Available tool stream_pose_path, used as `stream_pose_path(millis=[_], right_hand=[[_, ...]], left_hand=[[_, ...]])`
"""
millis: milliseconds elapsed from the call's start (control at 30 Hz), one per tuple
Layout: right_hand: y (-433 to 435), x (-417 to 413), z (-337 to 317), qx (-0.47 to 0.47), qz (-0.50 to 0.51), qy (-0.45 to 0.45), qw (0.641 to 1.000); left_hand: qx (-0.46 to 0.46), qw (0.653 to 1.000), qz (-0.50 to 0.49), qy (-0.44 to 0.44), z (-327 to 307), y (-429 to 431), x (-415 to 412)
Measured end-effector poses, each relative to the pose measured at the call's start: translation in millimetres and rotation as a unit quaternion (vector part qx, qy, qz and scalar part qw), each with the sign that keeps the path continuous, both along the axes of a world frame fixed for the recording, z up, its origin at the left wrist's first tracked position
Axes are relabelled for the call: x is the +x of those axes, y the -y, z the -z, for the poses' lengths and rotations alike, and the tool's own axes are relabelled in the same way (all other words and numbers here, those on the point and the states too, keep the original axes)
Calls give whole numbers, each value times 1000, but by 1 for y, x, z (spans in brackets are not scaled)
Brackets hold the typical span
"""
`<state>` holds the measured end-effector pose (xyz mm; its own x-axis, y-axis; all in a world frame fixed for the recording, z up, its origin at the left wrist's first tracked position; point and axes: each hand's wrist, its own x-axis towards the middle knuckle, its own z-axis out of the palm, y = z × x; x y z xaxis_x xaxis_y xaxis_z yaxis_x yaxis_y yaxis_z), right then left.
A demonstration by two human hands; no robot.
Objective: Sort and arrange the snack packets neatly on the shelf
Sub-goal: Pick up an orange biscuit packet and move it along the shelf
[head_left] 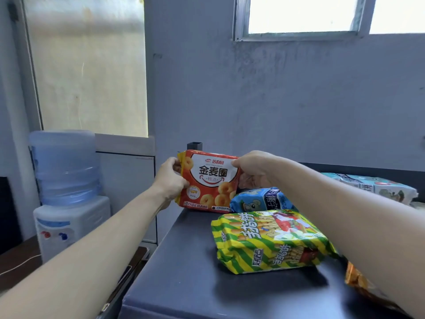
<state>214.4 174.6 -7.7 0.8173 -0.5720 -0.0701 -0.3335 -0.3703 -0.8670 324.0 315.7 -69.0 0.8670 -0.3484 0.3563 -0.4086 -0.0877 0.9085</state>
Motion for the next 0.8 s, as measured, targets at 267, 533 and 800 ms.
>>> stream_pose_path(millis=[267, 533, 800], right_hand=[[26, -17, 5, 15, 28, 18, 999], [30, -19, 7, -5, 28, 21, 999], [34, -21, 5, -44, 37, 11, 998]], left_hand=[[21, 999, 30, -22, 4, 34, -12], [16, 999, 21, -38, 5, 41, -4], [38, 998, 29, -51, 4, 47, 2]])
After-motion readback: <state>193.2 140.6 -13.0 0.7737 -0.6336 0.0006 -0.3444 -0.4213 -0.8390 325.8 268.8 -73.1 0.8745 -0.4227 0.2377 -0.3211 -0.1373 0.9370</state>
